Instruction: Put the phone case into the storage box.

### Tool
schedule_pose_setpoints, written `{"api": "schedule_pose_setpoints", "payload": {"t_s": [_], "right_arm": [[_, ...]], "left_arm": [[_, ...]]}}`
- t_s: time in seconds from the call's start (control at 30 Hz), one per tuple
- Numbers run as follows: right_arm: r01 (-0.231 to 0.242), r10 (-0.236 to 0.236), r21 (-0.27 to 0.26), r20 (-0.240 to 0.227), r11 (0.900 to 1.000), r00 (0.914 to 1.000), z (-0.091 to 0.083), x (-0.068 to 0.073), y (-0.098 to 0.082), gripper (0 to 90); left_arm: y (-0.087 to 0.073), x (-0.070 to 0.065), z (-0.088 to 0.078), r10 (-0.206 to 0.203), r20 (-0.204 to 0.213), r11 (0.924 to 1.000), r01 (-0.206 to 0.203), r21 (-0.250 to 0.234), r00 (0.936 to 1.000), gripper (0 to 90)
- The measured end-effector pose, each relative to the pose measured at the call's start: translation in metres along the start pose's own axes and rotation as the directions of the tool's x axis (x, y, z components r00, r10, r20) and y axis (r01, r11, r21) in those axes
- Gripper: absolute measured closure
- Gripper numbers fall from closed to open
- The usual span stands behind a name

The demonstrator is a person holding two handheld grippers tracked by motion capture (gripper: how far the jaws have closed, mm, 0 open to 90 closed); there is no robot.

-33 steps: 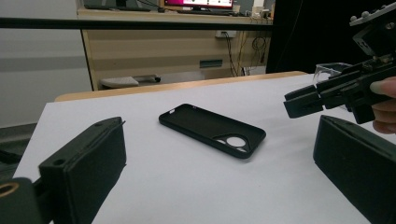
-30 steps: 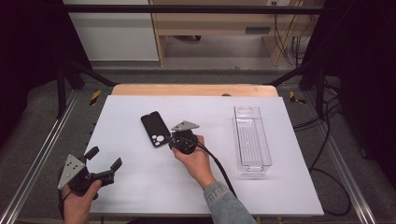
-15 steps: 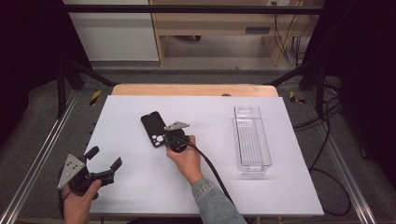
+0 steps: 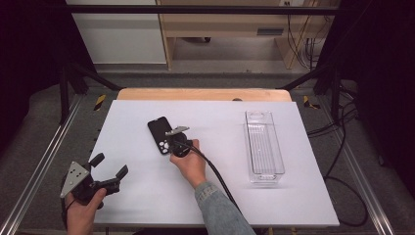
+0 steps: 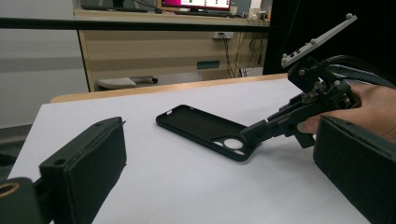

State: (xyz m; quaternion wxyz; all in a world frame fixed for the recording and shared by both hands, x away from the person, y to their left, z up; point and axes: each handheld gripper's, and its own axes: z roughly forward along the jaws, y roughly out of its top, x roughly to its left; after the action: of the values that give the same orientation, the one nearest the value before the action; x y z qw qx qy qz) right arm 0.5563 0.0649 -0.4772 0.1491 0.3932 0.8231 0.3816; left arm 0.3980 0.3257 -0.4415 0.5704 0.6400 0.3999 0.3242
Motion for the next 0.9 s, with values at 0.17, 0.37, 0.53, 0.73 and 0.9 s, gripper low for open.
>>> {"api": "schedule_pose_setpoints", "payload": {"t_s": [0.17,0.37,0.53,0.73,0.9], "right_arm": [[0.011,-0.011,0.021,-0.006,1.000,0.9999,-0.003,-0.002,-0.001,90.0],[0.059,-0.058,0.069,-0.018,0.996,0.9982,-0.016,-0.002,-0.006,90.0],[0.099,-0.096,0.093,-0.038,0.991,0.9947,-0.027,-0.001,-0.013,90.0],[0.118,-0.112,0.112,-0.056,0.987,0.9921,-0.044,-0.003,-0.026,90.0],[0.132,-0.123,0.124,-0.073,0.984,0.9897,-0.056,-0.004,-0.036,90.0]], "left_arm": [[0.000,-0.001,0.001,0.004,0.003,1.0000,-0.004,0.005,1.0000,2.7],[-0.001,-0.002,0.002,0.002,0.005,1.0000,-0.002,0.008,1.0000,2.7],[-0.001,-0.002,0.002,0.005,0.006,0.9999,-0.005,0.010,1.0000,2.7],[-0.001,-0.003,0.002,0.003,0.006,0.9999,-0.003,0.016,1.0000,3.1],[-0.001,-0.004,0.003,0.006,0.008,0.9998,-0.006,0.019,0.9999,3.0]]}}
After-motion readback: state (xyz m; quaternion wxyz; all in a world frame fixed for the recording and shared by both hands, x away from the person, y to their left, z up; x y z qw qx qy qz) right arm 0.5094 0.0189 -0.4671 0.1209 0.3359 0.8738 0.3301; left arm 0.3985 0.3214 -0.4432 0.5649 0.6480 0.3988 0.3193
